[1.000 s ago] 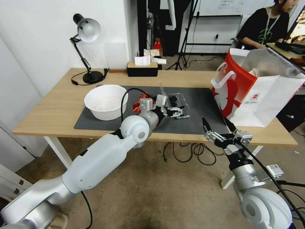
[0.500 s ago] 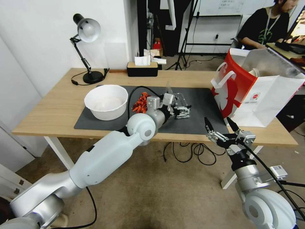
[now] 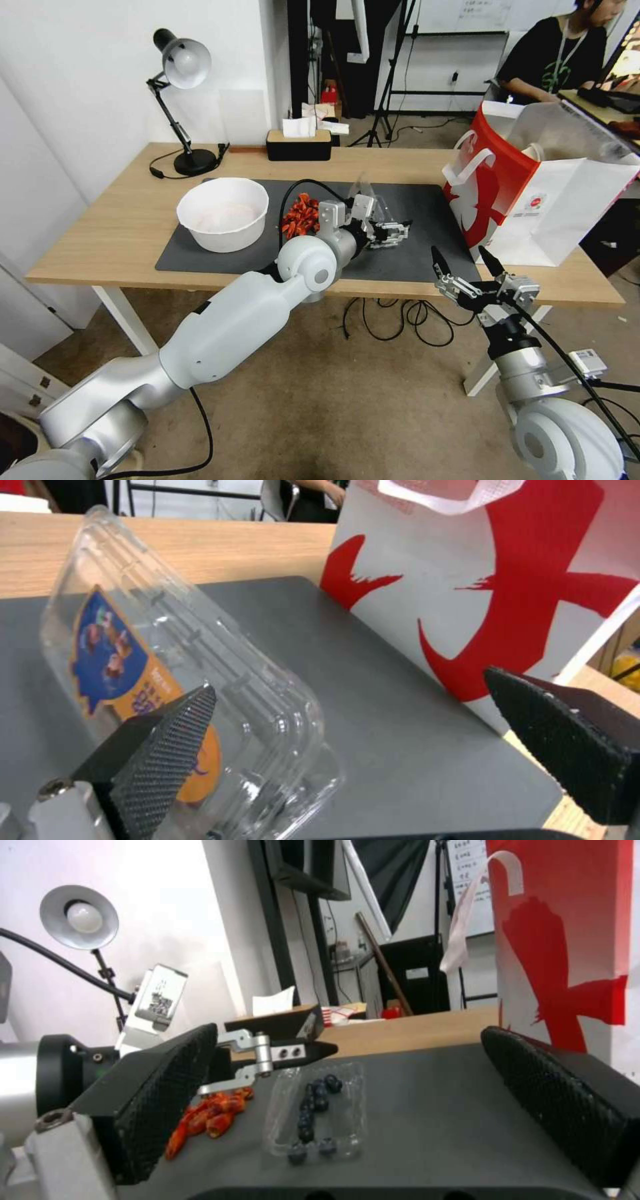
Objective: Close the disposable takeout box, then place it into the delivery bag.
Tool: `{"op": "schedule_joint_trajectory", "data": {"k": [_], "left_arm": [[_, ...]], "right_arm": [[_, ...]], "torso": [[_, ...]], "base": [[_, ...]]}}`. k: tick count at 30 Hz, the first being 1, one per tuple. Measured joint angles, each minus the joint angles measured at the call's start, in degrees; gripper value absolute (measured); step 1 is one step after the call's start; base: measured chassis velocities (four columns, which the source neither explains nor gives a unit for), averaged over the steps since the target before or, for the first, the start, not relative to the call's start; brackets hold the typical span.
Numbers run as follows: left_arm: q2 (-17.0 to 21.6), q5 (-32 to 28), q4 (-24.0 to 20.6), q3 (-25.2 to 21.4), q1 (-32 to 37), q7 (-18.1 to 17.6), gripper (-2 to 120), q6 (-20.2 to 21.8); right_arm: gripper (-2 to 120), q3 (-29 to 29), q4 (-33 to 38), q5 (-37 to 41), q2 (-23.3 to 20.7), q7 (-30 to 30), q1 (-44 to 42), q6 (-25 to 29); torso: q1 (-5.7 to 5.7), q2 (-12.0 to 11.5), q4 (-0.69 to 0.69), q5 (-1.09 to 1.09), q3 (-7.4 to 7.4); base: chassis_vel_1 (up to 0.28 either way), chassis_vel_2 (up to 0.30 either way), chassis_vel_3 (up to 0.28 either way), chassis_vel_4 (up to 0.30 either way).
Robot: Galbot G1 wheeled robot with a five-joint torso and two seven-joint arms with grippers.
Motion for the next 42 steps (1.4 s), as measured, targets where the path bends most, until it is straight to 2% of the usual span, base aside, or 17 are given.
{"op": "schedule_joint_trajectory", "data": {"k": [9, 19, 33, 39, 40, 42], "left_arm": [[-2.0, -0.8, 2.8, 0.4, -0.7, 0.9, 100, -0.4], [-4.3, 0.0, 9.5, -0.6, -0.7, 1.9, 100, -2.3], [-4.5, 0.4, 11.3, -1.6, 0.2, 2.7, 100, -2.9], [-5.2, 1.4, 12.8, -2.0, 0.6, 3.3, 82, -3.1], [-5.2, 1.4, 12.8, -2.0, 0.6, 3.3, 82, -3.1], [-5.3, 1.6, 13.0, -2.0, 0.7, 3.3, 72, -3.2]], "right_arm": [[100, 0.9, 0.3, -0.1, 0.3, -0.1, -0.9, 0.2], [100, 1.4, 0.6, -0.1, 0.3, -0.1, -1.2, 0.4], [100, 0.8, 0.4, -0.3, 0.3, 0.0, -0.5, 0.4], [100, 0.8, 0.3, -0.3, 0.3, 0.0, -0.6, 0.4], [100, 0.8, 0.3, -0.3, 0.3, 0.0, -0.6, 0.4], [100, 0.8, 0.2, -0.3, 0.3, 0.0, -0.6, 0.4]], "torso": [[0.00, 0.0, 0.00, 0.01, 0.00], [0.00, 0.0, 0.00, 0.00, 0.00], [0.00, 0.0, 0.00, -0.01, 0.00], [0.00, 0.0, 0.00, 0.00, 0.00], [0.00, 0.0, 0.00, 0.00, 0.00], [0.00, 0.0, 0.00, 0.00, -0.01]], "base": [[0.000, 0.000, 0.000, 0.000], [0.000, 0.000, 0.000, 0.000], [0.000, 0.000, 0.000, 0.000], [0.000, 0.000, 0.000, 0.000], [0.000, 0.000, 0.000, 0.000], [0.000, 0.000, 0.000, 0.000]]}}
